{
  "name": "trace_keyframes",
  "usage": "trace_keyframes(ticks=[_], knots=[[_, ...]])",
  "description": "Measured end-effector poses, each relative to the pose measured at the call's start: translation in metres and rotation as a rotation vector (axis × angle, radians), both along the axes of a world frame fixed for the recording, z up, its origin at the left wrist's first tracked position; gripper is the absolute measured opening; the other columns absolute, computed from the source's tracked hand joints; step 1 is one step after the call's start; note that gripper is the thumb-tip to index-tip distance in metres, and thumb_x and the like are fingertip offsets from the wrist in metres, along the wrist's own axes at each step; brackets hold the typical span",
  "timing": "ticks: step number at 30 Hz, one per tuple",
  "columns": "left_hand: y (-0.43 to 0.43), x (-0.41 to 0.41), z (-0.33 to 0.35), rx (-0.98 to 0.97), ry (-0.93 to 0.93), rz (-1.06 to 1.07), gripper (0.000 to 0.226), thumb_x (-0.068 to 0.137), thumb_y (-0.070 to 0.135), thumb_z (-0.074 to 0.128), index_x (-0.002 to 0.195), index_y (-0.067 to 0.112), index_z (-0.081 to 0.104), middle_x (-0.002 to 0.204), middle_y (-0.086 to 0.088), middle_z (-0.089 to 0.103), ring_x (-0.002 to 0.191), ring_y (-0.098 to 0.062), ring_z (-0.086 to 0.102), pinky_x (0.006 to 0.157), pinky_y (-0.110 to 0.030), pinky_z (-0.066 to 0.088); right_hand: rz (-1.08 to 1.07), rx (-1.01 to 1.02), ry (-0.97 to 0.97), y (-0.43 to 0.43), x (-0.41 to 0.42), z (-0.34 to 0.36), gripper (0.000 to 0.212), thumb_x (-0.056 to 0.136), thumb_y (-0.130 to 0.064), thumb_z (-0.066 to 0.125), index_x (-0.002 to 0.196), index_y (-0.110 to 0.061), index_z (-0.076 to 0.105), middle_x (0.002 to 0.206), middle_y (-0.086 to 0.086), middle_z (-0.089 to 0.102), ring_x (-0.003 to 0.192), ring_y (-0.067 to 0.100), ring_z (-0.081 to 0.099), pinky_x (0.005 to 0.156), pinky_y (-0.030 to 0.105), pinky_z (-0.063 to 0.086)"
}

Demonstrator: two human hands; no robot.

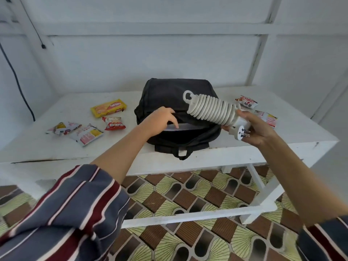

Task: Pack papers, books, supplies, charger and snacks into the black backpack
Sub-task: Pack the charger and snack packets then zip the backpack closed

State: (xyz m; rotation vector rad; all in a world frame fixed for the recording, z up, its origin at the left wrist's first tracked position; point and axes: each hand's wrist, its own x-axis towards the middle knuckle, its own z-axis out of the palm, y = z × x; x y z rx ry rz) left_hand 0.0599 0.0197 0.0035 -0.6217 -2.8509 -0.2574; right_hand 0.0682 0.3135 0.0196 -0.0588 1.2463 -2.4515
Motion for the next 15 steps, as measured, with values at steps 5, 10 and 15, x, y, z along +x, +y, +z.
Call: trace_keyframes(ticks=[5, 10, 15], knots=[[-0.001, -0.026, 0.021, 0.109, 0.091, 0.11, 0.05, 0.09, -0.011, 0.035, 0.125, 0.014, 0.059, 0.136, -0.008, 0.046, 0.118, -0.029, 0.044, 0.098, -0.037, 0.038, 0.094, 0.126, 0.037, 0.01, 0.002, -0.002, 0.101, 0.03, -0.019, 0.096, 0.119, -0.004, 0.051, 0.1, 0.013, 0.067, 0.086, 0.025, 0.069, 0.072, 0.042, 0.058], [0.0, -0.035, 0.04, 0.081, -0.001, 0.068, 0.044, 0.094, 0.003, 0.038, 0.134, 0.015, 0.05, 0.146, -0.005, 0.032, 0.123, -0.028, 0.039, 0.099, -0.047, 0.039, 0.229, 0.215, 0.029, 0.0, -0.001, -0.005, 0.098, 0.029, -0.02, 0.096, 0.115, 0.0, 0.053, 0.093, 0.015, 0.068, 0.079, 0.026, 0.069, 0.068, 0.038, 0.059], [0.0, -0.034, 0.05, 0.098, -0.017, 0.046, 0.045, 0.094, 0.005, 0.041, 0.137, 0.014, 0.045, 0.149, -0.005, 0.026, 0.13, -0.025, 0.034, 0.107, -0.037, 0.031, 0.253, 0.249, -0.021, -0.03, -0.03, -0.022, 0.117, 0.032, -0.015, 0.095, 0.135, -0.007, 0.041, 0.105, 0.016, 0.062, 0.081, 0.027, 0.069, 0.063, 0.039, 0.057]])
